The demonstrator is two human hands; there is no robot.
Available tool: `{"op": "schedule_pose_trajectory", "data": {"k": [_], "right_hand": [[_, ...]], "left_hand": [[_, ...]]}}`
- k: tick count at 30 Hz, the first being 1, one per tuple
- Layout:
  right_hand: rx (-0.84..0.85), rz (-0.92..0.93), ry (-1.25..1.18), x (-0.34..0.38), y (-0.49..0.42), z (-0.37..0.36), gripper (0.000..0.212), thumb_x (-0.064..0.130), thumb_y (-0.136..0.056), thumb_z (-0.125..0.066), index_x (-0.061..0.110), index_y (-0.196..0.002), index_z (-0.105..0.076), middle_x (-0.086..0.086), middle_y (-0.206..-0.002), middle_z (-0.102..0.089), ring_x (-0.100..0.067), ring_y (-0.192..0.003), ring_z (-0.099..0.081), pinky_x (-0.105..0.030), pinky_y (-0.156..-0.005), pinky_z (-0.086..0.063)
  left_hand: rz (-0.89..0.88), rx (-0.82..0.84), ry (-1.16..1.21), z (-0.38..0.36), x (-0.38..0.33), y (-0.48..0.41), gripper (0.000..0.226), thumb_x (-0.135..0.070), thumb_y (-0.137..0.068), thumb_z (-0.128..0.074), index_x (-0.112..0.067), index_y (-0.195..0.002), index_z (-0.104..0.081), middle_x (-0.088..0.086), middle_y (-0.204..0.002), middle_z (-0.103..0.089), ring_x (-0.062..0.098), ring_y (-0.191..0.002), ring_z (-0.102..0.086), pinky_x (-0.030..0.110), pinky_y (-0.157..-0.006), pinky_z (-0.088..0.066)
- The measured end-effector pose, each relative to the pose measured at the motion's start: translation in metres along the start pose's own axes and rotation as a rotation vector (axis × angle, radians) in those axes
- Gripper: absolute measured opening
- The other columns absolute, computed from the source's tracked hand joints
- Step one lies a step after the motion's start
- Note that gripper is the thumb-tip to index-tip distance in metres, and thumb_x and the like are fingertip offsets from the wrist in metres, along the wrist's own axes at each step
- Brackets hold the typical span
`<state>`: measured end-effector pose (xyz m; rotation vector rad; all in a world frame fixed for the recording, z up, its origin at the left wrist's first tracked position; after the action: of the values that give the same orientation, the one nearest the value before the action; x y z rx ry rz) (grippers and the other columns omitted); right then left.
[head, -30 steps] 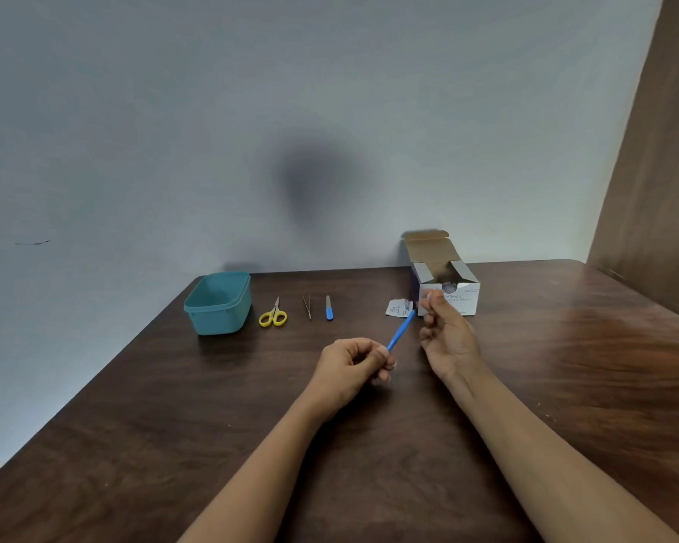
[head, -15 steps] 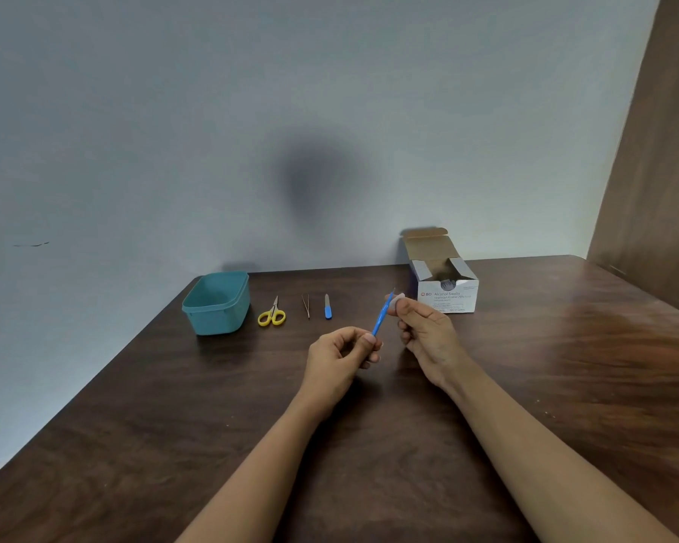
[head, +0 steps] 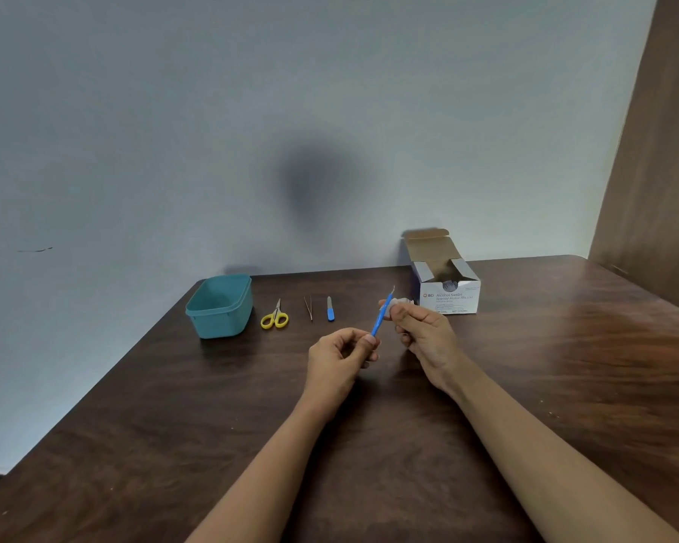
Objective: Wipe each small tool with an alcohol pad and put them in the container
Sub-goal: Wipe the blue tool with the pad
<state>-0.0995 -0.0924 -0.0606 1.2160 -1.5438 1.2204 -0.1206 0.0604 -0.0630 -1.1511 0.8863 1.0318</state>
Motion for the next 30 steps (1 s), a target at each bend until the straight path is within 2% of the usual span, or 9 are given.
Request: {"op": "schedule_pose_trajectory", "data": {"k": [6,10,13,15,18,20,23,27,30], "right_hand": [[0.0,-0.006,0.08,0.005,0.005,-0.004,0.014,0.024,-0.088,-0.062,0.021,-0.093,-0.075,0.02,-0.069,-0.067,-0.009,-0.075,-0.05,-0.026,-0.069,-0.038],[-0.061,-0.018,0.021,0.004,0.005,-0.003,0.015,0.026,-0.08,-0.069,0.017,-0.091,-0.076,0.015,-0.063,-0.064,-0.009,-0.07,-0.044,-0.025,-0.064,-0.036],[-0.16,-0.033,-0.078,0.003,0.005,-0.002,0.014,0.027,-0.072,-0.076,0.017,-0.083,-0.077,0.007,-0.061,-0.056,-0.01,-0.064,-0.037,-0.023,-0.057,-0.033],[-0.218,-0.037,-0.087,0.003,0.005,-0.002,0.01,0.022,-0.077,-0.075,0.015,-0.085,-0.076,0.01,-0.055,-0.055,-0.009,-0.061,-0.038,-0.021,-0.056,-0.033],[-0.285,-0.026,-0.093,0.004,0.006,-0.006,0.018,0.016,-0.083,-0.07,0.005,-0.097,-0.073,0.016,-0.05,-0.058,-0.007,-0.062,-0.046,-0.017,-0.059,-0.037],[-0.298,-0.037,-0.122,0.002,0.006,-0.009,0.013,0.016,-0.086,-0.068,0.007,-0.095,-0.073,0.016,-0.05,-0.058,-0.006,-0.063,-0.046,-0.017,-0.058,-0.036],[-0.25,-0.062,-0.172,0.001,0.006,-0.011,0.012,0.018,-0.088,-0.065,0.01,-0.09,-0.073,0.013,-0.057,-0.061,-0.008,-0.064,-0.041,-0.021,-0.059,-0.033],[-0.194,-0.126,-0.311,0.0,0.007,-0.015,0.01,0.011,-0.088,-0.063,0.01,-0.094,-0.071,0.004,-0.08,-0.071,-0.006,-0.069,-0.045,-0.021,-0.061,-0.034],[-0.228,-0.144,-0.393,-0.001,0.007,-0.017,0.011,0.007,-0.083,-0.068,0.009,-0.093,-0.071,0.007,-0.072,-0.069,-0.005,-0.063,-0.045,-0.019,-0.056,-0.033]], "left_hand": [[-0.009,0.003,-0.057,0.0,0.001,0.0,0.008,-0.02,-0.089,-0.065,-0.021,-0.086,-0.072,0.002,-0.075,-0.072,0.006,-0.071,-0.066,0.019,-0.07,-0.055],[-0.033,0.006,-0.124,-0.001,-0.001,0.0,0.008,-0.021,-0.088,-0.066,-0.027,-0.083,-0.069,-0.002,-0.073,-0.071,0.004,-0.069,-0.065,0.017,-0.067,-0.054],[-0.049,0.008,-0.147,-0.002,-0.001,0.0,0.003,-0.021,-0.087,-0.068,-0.022,-0.086,-0.071,-0.004,-0.071,-0.07,0.0,-0.065,-0.065,0.013,-0.064,-0.05],[-0.051,0.007,-0.155,-0.002,-0.002,-0.001,0.004,-0.02,-0.086,-0.069,-0.018,-0.088,-0.072,-0.004,-0.072,-0.07,-0.002,-0.064,-0.064,0.01,-0.062,-0.049],[-0.048,0.006,-0.151,-0.002,-0.003,0.0,0.004,-0.018,-0.086,-0.069,-0.016,-0.087,-0.072,-0.003,-0.072,-0.071,-0.003,-0.062,-0.064,0.009,-0.061,-0.048],[-0.041,0.007,-0.158,-0.003,-0.004,0.0,0.002,-0.018,-0.086,-0.069,-0.018,-0.085,-0.07,-0.004,-0.072,-0.07,-0.004,-0.062,-0.063,0.009,-0.059,-0.048],[-0.036,0.0,-0.16,-0.002,-0.003,-0.001,0.003,-0.021,-0.086,-0.068,-0.02,-0.084,-0.069,-0.004,-0.072,-0.069,-0.004,-0.063,-0.063,0.009,-0.059,-0.048],[-0.027,0.006,-0.137,-0.001,-0.001,-0.001,0.006,-0.021,-0.087,-0.068,-0.017,-0.087,-0.071,-0.003,-0.073,-0.071,-0.001,-0.065,-0.066,0.01,-0.059,-0.047],[-0.017,0.014,-0.139,-0.001,0.0,-0.001,0.005,-0.021,-0.086,-0.068,-0.017,-0.086,-0.071,-0.003,-0.073,-0.071,0.0,-0.065,-0.066,0.009,-0.059,-0.047]]}}
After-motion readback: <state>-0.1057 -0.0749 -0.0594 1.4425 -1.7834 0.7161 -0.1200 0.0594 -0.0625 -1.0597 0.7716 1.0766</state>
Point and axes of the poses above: each hand's wrist, its own y-axis away from the middle knuckle, its own z-axis out of the back of the hand, x = y × z, the point moved 4 cm from there along -y, towards the middle knuckle
